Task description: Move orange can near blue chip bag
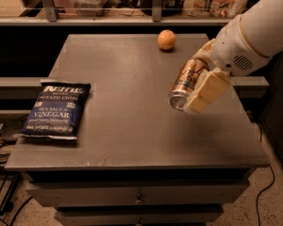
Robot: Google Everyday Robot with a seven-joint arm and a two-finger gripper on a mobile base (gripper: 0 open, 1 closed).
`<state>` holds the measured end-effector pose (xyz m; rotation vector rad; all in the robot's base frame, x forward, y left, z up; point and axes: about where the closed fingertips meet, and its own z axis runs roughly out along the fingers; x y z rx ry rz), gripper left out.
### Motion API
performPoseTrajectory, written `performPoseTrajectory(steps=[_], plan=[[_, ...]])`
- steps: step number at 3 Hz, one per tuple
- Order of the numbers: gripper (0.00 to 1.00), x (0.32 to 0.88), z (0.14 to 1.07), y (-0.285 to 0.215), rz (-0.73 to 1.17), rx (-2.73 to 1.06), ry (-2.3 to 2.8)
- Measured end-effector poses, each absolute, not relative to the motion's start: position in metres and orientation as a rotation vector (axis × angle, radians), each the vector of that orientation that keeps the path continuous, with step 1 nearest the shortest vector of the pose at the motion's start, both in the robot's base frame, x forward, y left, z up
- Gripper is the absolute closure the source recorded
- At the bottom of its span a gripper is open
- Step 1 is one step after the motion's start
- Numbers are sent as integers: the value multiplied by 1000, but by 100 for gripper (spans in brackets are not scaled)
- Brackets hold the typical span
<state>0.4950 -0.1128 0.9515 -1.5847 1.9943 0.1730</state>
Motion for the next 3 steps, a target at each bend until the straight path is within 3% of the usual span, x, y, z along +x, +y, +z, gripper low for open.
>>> performPoseTrajectory(steps=[1, 3], plan=[[100, 494, 935, -99, 256, -1586, 1996], [100, 495, 918, -8, 513, -1586, 1818]])
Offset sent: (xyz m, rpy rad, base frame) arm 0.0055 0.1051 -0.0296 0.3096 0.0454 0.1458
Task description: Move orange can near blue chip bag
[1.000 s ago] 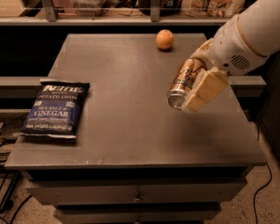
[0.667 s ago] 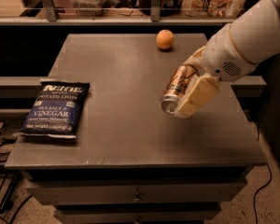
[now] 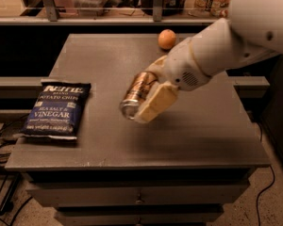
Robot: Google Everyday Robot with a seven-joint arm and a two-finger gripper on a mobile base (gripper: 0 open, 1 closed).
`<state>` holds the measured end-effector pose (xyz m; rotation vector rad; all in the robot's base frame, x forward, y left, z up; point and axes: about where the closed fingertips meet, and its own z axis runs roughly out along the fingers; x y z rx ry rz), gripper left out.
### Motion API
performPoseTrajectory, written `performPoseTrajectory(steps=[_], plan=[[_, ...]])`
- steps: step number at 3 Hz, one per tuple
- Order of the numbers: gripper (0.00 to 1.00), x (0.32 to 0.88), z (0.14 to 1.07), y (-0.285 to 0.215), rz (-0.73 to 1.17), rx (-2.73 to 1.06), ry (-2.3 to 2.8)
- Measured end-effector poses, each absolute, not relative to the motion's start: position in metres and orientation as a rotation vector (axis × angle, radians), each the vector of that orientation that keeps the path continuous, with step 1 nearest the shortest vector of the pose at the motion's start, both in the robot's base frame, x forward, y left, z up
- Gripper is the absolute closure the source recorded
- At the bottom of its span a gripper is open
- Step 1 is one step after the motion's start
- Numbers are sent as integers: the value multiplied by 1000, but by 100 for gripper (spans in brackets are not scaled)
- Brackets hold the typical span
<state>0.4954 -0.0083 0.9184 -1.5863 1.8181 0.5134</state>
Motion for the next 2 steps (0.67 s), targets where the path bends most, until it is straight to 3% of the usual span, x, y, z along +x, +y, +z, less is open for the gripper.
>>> performPoseTrajectory(steps=[1, 2], plan=[[97, 494, 902, 55, 644, -1610, 1717], [74, 496, 890, 84, 694, -1615, 1672]])
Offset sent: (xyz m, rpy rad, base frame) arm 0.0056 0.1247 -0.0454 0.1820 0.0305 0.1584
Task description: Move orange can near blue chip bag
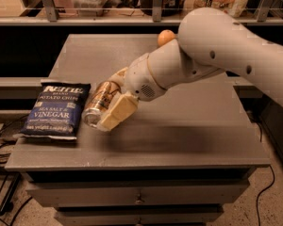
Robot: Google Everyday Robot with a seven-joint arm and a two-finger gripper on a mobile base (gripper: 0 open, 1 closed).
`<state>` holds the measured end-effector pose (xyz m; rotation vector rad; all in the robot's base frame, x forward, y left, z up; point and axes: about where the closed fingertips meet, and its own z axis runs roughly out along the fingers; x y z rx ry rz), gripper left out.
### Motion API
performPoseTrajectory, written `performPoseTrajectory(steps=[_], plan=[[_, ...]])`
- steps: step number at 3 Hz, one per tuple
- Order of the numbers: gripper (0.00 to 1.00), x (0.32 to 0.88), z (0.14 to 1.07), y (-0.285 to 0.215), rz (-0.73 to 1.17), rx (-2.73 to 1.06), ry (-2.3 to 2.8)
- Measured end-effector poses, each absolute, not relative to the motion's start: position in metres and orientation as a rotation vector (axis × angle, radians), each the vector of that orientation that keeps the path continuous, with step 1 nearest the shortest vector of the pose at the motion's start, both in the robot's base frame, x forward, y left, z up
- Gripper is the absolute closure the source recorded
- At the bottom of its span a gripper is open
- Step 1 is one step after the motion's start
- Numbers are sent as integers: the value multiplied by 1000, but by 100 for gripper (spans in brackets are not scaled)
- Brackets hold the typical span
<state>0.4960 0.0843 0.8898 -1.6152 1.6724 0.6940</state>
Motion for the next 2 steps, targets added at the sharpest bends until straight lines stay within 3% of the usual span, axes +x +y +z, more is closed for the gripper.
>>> performPoseTrajectory(steps=[2], plan=[[28, 505, 869, 124, 765, -1619, 1625]])
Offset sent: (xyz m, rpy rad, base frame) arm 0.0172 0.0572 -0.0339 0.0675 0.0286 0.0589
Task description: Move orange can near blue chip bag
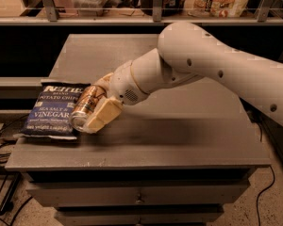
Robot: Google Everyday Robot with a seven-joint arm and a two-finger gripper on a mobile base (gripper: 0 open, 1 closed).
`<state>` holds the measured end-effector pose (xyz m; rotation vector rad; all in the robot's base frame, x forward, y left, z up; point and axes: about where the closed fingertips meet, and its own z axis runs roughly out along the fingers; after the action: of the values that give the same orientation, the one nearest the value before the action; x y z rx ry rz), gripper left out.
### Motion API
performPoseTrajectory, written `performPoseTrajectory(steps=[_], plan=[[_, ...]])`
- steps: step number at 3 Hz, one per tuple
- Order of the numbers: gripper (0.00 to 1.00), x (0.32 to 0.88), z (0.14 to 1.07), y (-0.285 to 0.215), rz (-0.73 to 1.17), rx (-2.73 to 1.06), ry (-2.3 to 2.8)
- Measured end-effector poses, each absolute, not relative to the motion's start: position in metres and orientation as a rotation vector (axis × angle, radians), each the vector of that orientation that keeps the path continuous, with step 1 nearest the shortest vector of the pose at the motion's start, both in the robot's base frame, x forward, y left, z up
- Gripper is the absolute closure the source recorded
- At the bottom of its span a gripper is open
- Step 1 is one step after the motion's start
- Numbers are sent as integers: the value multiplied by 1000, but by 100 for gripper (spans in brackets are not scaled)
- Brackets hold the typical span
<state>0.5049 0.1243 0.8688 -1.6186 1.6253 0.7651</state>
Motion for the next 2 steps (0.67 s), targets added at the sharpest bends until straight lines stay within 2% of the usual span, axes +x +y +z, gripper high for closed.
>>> performPoseTrajectory(steps=[1, 2], plan=[[5, 505, 865, 138, 787, -1642, 1596], [0, 505, 865, 140, 790, -1647, 1591]])
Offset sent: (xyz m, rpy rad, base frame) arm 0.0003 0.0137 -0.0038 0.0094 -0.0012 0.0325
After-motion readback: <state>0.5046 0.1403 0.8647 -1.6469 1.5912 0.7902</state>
